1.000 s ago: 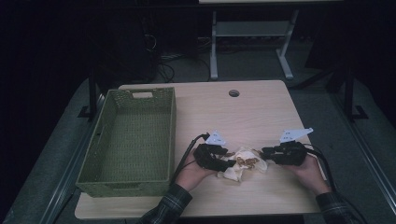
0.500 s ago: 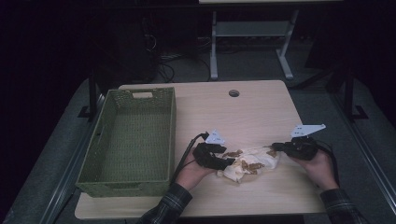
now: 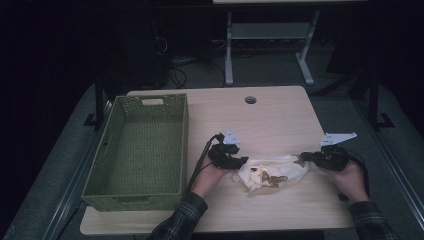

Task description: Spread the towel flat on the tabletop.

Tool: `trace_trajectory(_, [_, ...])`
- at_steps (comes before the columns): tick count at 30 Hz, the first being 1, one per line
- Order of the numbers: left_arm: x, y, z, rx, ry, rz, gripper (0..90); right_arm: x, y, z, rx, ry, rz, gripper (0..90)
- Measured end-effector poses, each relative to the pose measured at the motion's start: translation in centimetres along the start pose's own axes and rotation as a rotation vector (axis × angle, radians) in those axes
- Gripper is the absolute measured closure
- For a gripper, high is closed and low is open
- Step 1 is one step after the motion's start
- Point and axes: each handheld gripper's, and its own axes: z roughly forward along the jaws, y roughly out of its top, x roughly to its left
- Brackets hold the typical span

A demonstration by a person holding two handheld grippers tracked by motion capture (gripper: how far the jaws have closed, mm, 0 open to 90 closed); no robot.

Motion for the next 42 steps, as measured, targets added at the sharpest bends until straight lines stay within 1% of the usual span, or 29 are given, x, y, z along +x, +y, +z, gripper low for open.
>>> trace_trajectory(1, [0.2, 0.1, 0.3, 0.008, 0.013, 0.003, 51.8, 0.0, 0.0, 0.1, 0.000, 0.005, -0.007, 86.9])
trace_trajectory(4, [0.8, 0.1, 1.0, 0.026, 0.045, 0.008, 53.0, 0.2, 0.0, 0.3, 0.003, 0.005, 0.001, 84.5])
trace_trajectory(5, [1.0, 0.1, 1.1, 0.029, 0.059, 0.009, 53.1, 0.2, 0.0, 0.3, 0.002, 0.007, -0.002, 81.7])
trace_trajectory(7, [1.5, 0.1, 1.5, 0.037, 0.069, -0.006, 54.9, 0.2, 0.0, 0.3, -0.001, 0.003, 0.004, 77.6])
trace_trajectory(9, [2.1, 0.1, 1.8, 0.045, 0.082, -0.020, 55.8, 0.2, 0.0, 0.3, -0.005, 0.000, 0.004, 76.6])
trace_trajectory(10, [2.2, 0.1, 1.9, 0.047, 0.078, -0.039, 56.0, 0.2, 0.0, 0.3, -0.007, -0.001, 0.003, 76.5])
trace_trajectory(11, [2.4, 0.1, 2.1, 0.056, 0.069, -0.046, 56.2, 0.1, 0.0, 0.3, -0.009, -0.005, 0.001, 74.9])
trace_trajectory(13, [2.3, 0.0, 2.5, 0.073, 0.046, -0.041, 56.1, 0.1, -0.1, 0.3, -0.011, -0.004, 0.007, 74.4])
trace_trajectory(15, [2.0, -0.1, 2.8, 0.088, 0.026, -0.040, 55.2, 0.0, -0.2, 0.2, -0.009, -0.009, 0.004, 73.2])
trace_trajectory(17, [1.6, -0.2, 3.0, 0.096, 0.006, -0.031, 53.8, 0.0, -0.2, 0.2, -0.008, -0.006, 0.005, 72.4])
trace_trajectory(19, [1.3, -0.3, 3.3, 0.118, -0.001, -0.009, 53.7, 0.1, -0.2, 0.2, -0.008, -0.010, 0.005, 71.5])
trace_trajectory(20, [1.0, -0.4, 3.5, 0.128, -0.007, -0.006, 53.6, 0.0, -0.2, 0.2, -0.010, -0.010, 0.002, 70.9])
trace_trajectory(22, [0.7, -0.5, 3.7, 0.157, -0.005, 0.025, 54.8, 0.1, -0.3, 0.0, -0.011, -0.012, 0.003, 70.3])
trace_trajectory(23, [0.7, -0.5, 3.7, 0.157, -0.015, 0.028, 63.0, 0.1, -0.4, -0.2, -0.011, -0.016, 0.005, 69.7])
trace_trajectory(24, [0.6, -0.5, 3.7, 0.157, -0.024, 0.028, 63.0, 0.1, -0.4, -0.2, -0.011, -0.016, 0.005, 69.7])
trace_trajectory(26, [0.5, -0.4, 3.7, 0.160, -0.039, 0.034, 71.9, 0.0, -0.5, -0.4, -0.019, -0.015, 0.011, 69.4])
trace_trajectory(27, [0.4, -0.4, 3.7, 0.163, -0.039, 0.038, 84.4, 0.0, -0.7, -0.7, -0.019, -0.017, 0.017, 69.2])
trace_trajectory(28, [0.4, -0.4, 3.7, 0.165, -0.040, 0.036, 86.6, -0.1, -0.8, -0.9, -0.021, -0.015, 0.022, 69.3])
trace_trajectory(31, [0.6, -0.3, 3.6, 0.162, -0.034, 0.026, 87.7, -0.4, -1.2, -1.1, -0.011, -0.016, 0.035, 69.3])
trace_trajectory(32, [0.7, -0.2, 3.4, 0.151, -0.031, 0.017, 87.7, -0.4, -1.2, -1.1, -0.011, -0.016, 0.035, 69.3])
trace_trajectory(33, [0.8, 0.0, 3.2, 0.140, -0.027, 0.014, 87.8, -0.5, -1.4, -1.2, -0.006, -0.012, 0.053, 69.2])
trace_trajectory(35, [1.1, 0.4, 2.5, 0.092, 0.007, -0.008, 88.0, -1.0, -1.6, -1.1, -0.007, 0.008, 0.072, 68.6])
trace_trajectory(36, [1.1, 0.4, 2.5, 0.092, 0.007, -0.008, 88.1, -1.0, -1.6, -1.0, -0.008, 0.016, 0.081, 67.8])
trace_trajectory(37, [1.4, 0.7, 2.1, 0.076, 0.020, -0.018, 88.2, -1.0, -1.5, -0.9, -0.004, 0.021, 0.077, 67.8])
trace_trajectory(39, [1.6, 0.7, 2.0, 0.074, 0.023, -0.022, 88.3, -1.0, -1.5, -0.7, 0.001, 0.028, 0.075, 67.9])
trace_trajectory(41, [1.8, 0.7, 2.0, 0.073, 0.027, -0.031, 88.4, -0.8, -1.5, -0.3, 0.017, 0.037, 0.075, 67.8])
trace_trajectory(42, [1.8, 0.7, 2.1, 0.073, 0.032, -0.023, 88.5, -0.6, -1.4, 0.0, 0.036, 0.047, 0.071, 67.8])
